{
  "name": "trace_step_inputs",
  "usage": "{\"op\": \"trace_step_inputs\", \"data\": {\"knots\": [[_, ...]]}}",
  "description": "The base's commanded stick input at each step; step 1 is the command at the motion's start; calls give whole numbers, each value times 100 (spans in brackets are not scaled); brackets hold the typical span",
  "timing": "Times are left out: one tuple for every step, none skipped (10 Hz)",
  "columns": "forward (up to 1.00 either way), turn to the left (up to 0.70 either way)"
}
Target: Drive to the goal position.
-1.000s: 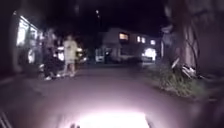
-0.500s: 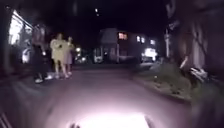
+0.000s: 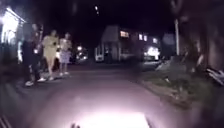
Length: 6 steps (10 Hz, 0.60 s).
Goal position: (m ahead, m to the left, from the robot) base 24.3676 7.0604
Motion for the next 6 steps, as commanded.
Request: {"op": "trace_step_inputs", "data": {"knots": [[100, 0], [100, 27], [100, 27], [100, 27], [100, 27], [100, 27]]}}
